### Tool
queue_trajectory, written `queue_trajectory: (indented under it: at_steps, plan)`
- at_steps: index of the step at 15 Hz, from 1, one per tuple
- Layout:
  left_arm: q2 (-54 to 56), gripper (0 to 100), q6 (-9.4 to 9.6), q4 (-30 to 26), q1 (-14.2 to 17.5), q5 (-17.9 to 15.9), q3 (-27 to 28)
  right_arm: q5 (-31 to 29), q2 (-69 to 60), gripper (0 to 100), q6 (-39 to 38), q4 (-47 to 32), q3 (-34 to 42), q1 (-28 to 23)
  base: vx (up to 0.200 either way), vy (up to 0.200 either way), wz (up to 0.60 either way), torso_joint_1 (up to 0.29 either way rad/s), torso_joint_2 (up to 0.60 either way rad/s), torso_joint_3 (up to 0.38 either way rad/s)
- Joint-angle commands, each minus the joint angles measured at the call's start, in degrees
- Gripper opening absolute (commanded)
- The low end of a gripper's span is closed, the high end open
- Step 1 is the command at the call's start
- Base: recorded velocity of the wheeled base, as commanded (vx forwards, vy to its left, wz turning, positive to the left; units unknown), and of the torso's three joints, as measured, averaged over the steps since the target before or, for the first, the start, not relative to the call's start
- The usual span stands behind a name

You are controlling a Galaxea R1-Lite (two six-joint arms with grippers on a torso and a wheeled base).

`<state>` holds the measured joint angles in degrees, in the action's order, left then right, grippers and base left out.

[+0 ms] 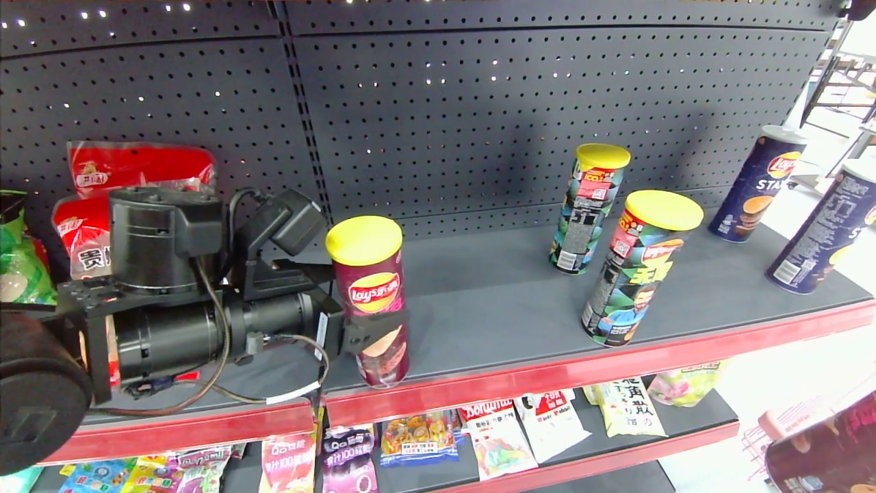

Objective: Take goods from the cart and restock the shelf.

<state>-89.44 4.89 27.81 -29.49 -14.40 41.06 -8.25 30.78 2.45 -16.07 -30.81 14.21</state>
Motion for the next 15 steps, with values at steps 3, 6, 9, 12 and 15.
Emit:
queue_trajectory:
  at_steps: [3,6,9,12,15]
  plan:
    - [8.5,100,0.03,0.0,1.6,-0.2,-6.3,0.3,0.2,0,0.0,-0.1,0.7,0.1,0.000,0.000,0.00,0.000,0.00,0.000]
    - [15.5,100,0.03,-1.6,3.7,0.1,-9.3,2.5,1.5,0,-0.1,-0.2,0.8,0.0,0.000,0.000,0.00,0.000,0.00,0.000]
    - [27.9,100,2.23,-20.2,10.3,3.8,-8.9,0.7,4.6,0,0.3,-0.1,0.6,-1.5,0.000,0.000,0.00,0.000,0.00,0.000]
    - [36.9,100,8.65,-37.5,12.8,6.7,-6.6,1.9,5.4,0,0.5,-0.1,0.7,-1.3,0.000,0.000,0.00,0.000,0.00,0.000]
    - [40.4,100,7.68,-37.7,14.0,7.5,-8.3,3.2,5.1,0,1.7,-0.5,0.8,-1.6,0.000,0.000,0.00,0.000,0.00,0.000]
